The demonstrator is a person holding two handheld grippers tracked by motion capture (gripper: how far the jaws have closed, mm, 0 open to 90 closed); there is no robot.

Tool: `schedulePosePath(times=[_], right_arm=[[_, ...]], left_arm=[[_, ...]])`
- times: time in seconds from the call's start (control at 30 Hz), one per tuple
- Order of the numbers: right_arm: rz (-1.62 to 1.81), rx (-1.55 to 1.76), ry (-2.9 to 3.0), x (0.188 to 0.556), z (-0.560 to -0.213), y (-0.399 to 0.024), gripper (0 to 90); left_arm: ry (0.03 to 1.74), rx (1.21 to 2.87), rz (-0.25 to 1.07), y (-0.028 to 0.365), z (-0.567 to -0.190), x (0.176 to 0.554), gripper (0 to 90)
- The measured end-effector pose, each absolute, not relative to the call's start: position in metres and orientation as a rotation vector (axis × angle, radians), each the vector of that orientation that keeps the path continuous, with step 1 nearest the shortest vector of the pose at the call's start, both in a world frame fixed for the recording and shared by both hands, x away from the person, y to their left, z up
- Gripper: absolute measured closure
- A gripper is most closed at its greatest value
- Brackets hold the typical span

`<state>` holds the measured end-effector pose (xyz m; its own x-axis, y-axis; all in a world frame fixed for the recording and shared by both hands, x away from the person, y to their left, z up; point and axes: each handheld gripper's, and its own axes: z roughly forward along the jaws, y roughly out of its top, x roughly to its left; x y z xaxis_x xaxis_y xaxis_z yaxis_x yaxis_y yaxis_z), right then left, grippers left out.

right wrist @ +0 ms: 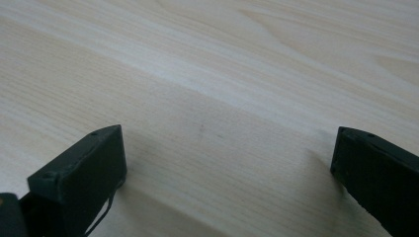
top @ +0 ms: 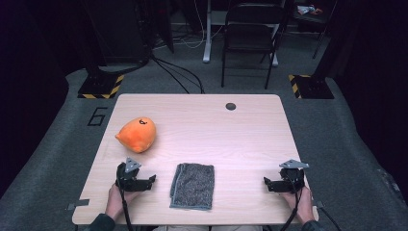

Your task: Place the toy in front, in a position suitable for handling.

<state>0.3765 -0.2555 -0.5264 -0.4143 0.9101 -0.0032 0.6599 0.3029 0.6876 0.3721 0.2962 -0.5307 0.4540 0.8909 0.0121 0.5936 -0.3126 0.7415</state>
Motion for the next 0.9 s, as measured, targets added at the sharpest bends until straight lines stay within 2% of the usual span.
schedulePosePath(times=[0.37, 0.9], right_arm=[[0.931, 1.282, 2.275, 0.372, -0.502, -0.234, 2.2], [0.974, 1.009, 2.487, 0.366, -0.482, -0.156, 3.9]], left_arm=[[1.236, 2.027, 0.561, 0.296, -0.531, 0.372, 10.3], [1.235, 2.028, 0.56, 0.296, -0.531, 0.372, 10.4]])
